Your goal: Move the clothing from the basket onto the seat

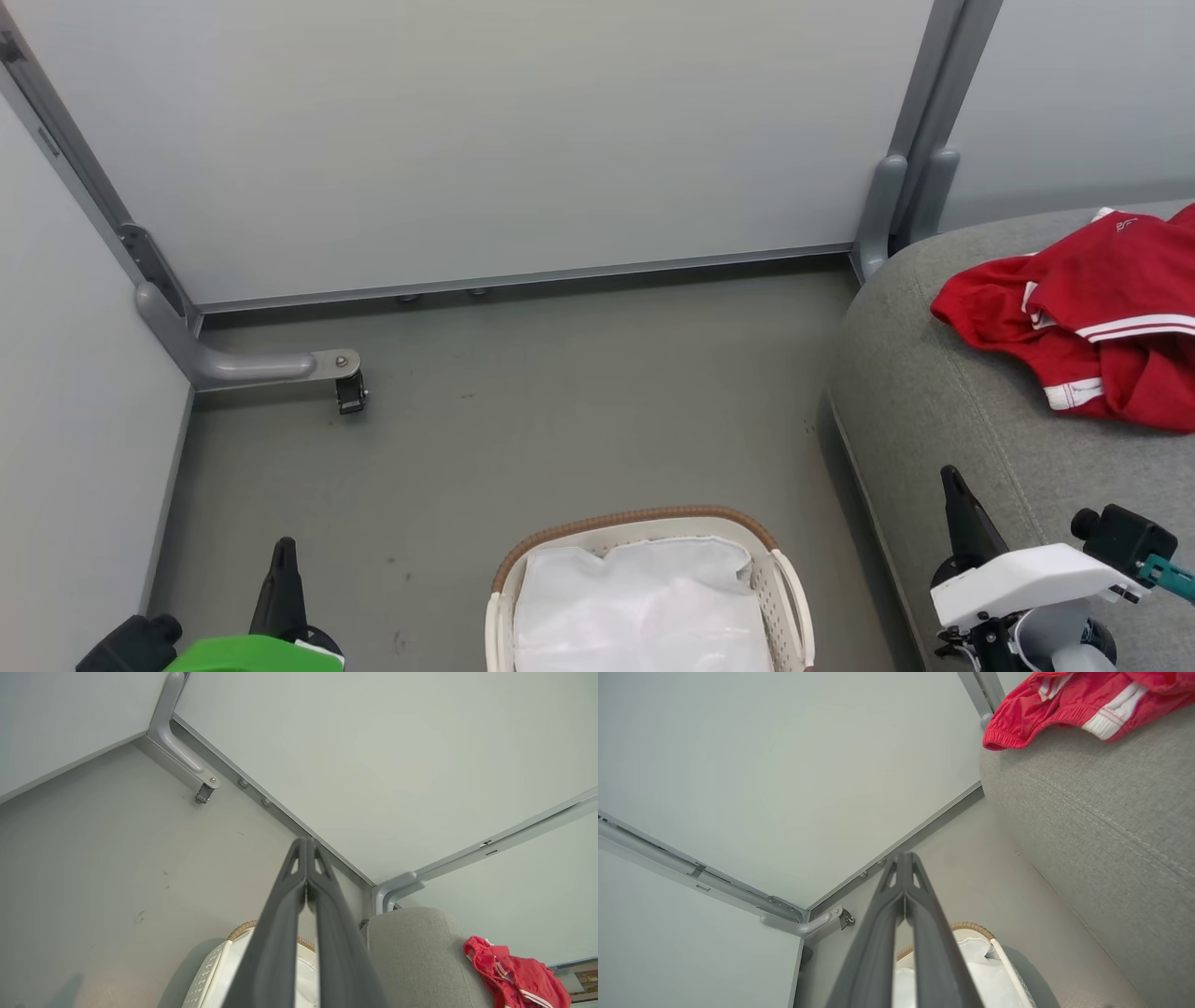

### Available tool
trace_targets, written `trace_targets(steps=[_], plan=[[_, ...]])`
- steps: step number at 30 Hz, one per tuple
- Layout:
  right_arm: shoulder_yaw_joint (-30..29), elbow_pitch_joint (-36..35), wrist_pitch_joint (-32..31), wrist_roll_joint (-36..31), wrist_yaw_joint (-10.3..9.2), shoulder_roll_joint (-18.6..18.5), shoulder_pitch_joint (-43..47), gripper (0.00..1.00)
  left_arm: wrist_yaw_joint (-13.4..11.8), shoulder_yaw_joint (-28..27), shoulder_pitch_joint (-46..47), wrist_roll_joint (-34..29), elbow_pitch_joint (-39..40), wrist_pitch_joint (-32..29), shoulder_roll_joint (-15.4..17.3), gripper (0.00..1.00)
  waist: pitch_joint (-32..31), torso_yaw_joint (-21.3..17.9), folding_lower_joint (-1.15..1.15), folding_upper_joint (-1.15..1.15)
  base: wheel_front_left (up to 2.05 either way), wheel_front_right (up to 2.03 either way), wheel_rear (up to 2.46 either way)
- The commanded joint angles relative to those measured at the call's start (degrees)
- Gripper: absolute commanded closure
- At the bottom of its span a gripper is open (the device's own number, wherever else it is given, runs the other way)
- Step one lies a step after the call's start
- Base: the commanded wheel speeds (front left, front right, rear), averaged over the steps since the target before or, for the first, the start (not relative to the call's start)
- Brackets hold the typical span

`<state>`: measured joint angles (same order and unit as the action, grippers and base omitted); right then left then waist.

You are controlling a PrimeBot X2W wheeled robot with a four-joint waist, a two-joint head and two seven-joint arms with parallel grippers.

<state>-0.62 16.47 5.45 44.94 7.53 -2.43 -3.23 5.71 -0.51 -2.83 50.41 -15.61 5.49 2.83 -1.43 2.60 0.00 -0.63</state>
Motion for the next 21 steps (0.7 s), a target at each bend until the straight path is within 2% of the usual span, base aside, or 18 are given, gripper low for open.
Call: trace_targets(steps=[1,21], plan=[[-0.43,-0.96,-0.60,2.22,-0.03,-0.31,-1.62,1.00,0.38,-0.56,1.89,2.05,0.74,-0.51,0.09,1.00,0.03,-0.05,0.00,0.20,0.00,0.00,0.00],[-2.15,-1.50,-4.09,16.06,-0.03,-0.39,-2.16,1.00,0.91,-2.31,4.29,14.21,1.06,-4.06,0.10,1.00,0.40,-0.65,0.00,0.30,0.00,0.00,0.00]])
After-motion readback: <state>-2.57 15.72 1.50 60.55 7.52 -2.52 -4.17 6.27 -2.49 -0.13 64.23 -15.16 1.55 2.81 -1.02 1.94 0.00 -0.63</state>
